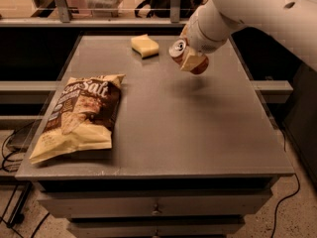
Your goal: Knock coke can over
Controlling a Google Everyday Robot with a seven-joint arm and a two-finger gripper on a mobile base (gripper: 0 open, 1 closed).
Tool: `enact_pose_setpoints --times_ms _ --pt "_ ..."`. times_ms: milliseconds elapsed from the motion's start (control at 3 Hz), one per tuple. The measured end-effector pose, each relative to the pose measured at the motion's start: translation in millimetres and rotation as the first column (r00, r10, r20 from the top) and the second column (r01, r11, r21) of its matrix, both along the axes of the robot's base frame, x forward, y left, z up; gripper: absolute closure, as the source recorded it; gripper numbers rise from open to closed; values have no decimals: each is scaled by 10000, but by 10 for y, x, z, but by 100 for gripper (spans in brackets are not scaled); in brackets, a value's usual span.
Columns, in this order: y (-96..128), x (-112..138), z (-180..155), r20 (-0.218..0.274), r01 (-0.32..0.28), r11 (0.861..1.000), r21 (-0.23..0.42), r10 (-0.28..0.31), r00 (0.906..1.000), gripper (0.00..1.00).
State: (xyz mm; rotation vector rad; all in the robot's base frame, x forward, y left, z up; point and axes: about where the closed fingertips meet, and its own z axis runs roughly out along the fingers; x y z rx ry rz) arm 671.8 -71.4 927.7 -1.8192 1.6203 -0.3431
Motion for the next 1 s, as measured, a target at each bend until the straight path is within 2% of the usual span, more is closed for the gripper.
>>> enact_pose_setpoints --times_ms 333,667,1000 --pt "51 -58 -91 -123 -448 9965 -705 441 9990 30" --pt "102 -130 -162 -434 -790 9930 -883 754 9962 5" --pt "106 -130 -162 -429 -792 9929 -886 756 9962 0"
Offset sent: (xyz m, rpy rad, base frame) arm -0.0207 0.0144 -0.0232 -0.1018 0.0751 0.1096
